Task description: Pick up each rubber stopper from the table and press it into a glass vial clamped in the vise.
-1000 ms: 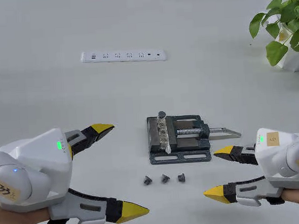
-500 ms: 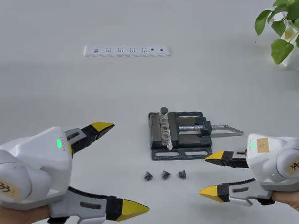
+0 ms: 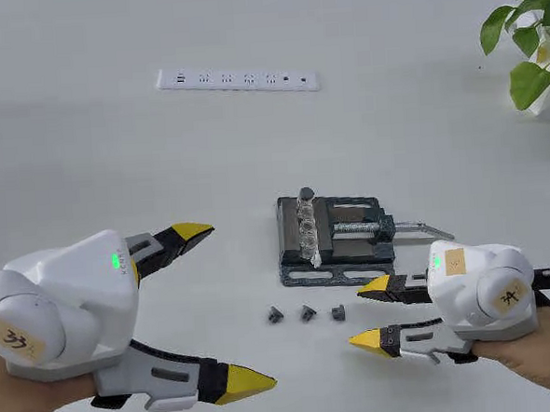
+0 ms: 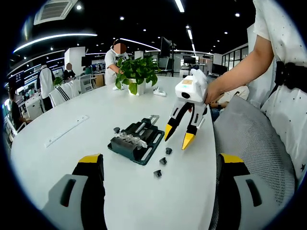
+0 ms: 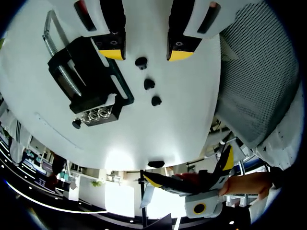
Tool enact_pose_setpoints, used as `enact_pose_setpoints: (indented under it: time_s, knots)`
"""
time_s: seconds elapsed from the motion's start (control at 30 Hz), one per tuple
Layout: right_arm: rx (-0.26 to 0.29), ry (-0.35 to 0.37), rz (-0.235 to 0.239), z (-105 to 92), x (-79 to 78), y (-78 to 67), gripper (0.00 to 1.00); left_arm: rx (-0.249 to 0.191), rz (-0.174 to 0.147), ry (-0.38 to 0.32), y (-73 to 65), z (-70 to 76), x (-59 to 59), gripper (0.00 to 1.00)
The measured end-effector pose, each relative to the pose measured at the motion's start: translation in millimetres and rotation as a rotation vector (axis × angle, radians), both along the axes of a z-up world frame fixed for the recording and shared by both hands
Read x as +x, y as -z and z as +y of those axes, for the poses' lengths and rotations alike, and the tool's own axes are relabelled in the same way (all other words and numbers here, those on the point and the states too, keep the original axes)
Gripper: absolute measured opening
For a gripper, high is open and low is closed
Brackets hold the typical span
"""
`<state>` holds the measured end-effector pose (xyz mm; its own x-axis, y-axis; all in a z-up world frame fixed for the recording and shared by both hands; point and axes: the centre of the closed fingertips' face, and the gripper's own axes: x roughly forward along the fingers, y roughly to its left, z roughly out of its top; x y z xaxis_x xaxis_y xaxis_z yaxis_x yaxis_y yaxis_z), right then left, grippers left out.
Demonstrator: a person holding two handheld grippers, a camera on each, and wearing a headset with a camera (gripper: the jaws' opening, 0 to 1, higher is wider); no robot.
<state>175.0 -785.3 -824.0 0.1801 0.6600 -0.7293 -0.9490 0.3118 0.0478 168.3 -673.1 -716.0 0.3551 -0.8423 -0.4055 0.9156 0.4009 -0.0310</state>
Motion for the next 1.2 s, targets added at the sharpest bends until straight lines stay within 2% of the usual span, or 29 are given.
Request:
enact_pose_setpoints:
  time_s: [0.33, 1.2]
  knots:
    - [0.000, -0.028, 0.004, 7.9, 2.8, 5.1, 0.20, -0.004, 0.006, -0.012, 1.6, 1.8, 3.5, 0.99]
    - [-0.021, -0.061, 0.003, 8.2, 5.5, 14.3, 0.10, -0.014, 0.015, -0.017, 3.6, -0.4, 5.9, 0.98]
